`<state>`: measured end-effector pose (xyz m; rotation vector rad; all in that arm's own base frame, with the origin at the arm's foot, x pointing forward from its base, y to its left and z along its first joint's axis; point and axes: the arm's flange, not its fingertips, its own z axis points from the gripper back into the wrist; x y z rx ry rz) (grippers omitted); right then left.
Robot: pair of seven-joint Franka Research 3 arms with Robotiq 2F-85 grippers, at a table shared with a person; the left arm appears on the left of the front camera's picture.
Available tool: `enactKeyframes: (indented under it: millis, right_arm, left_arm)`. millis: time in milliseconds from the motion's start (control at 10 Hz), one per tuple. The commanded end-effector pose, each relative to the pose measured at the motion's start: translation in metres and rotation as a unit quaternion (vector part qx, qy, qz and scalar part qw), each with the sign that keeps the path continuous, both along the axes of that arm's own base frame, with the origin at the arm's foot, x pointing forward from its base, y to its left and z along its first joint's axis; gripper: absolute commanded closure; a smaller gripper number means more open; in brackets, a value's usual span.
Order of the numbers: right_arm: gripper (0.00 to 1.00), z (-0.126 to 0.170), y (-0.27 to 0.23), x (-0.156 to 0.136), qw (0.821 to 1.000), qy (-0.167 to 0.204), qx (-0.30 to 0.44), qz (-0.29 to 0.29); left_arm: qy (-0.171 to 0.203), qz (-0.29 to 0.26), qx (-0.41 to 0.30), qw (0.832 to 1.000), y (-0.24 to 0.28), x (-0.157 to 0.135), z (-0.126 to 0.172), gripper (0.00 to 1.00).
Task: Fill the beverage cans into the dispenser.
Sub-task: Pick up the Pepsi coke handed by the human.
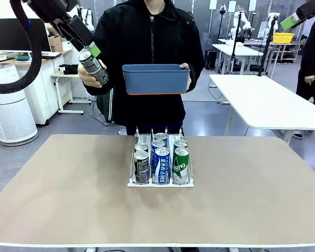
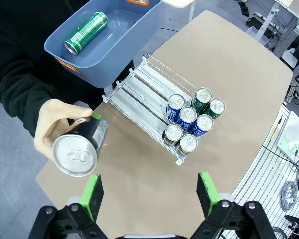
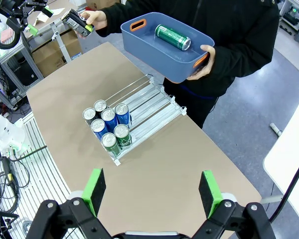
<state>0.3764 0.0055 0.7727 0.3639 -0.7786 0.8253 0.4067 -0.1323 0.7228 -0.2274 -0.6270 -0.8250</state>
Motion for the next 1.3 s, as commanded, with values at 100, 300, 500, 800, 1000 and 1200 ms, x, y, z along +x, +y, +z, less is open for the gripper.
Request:
enactKeyframes:
  millis: [100, 300, 500, 800, 1000, 1200]
  right_arm:
    - [0.00, -0.002, 0.001, 0.000, 1.000, 0.002, 0.001, 0.001]
    - [0.00, -0.002, 0.001, 0.000, 1.000, 0.002, 0.001, 0.001]
    - [0.00, -0.002, 0.001, 0.000, 1.000, 0.002, 0.001, 0.001]
    - [0.00, -0.002, 0.001, 0.000, 1.000, 0.002, 0.001, 0.001]
    - [0.00, -0.002, 0.001, 0.000, 1.000, 0.002, 0.001, 0.001]
    - [0.00, -0.002, 0.001, 0.000, 1.000, 0.002, 0.001, 0.001]
  left_arm:
    - [0.000, -0.003, -0.003, 1.000, 0.002, -0.001, 0.000, 0.00]
    - [0.000, -0.003, -0.003, 1.000, 0.002, -0.001, 0.000, 0.00]
    - [-0.011, 0.000, 0.021, 1.000, 0.014, -0.001, 0.009, 0.00]
    - [-0.017, 0.007, 0.046, 0.999, 0.026, 0.008, 0.013, 0.00]
    - [-0.023, -0.001, 0.055, 0.998, 0.029, 0.016, 0.012, 0.00]
    - [-0.025, -0.005, 0.057, 0.998, 0.029, 0.021, 0.009, 0.00]
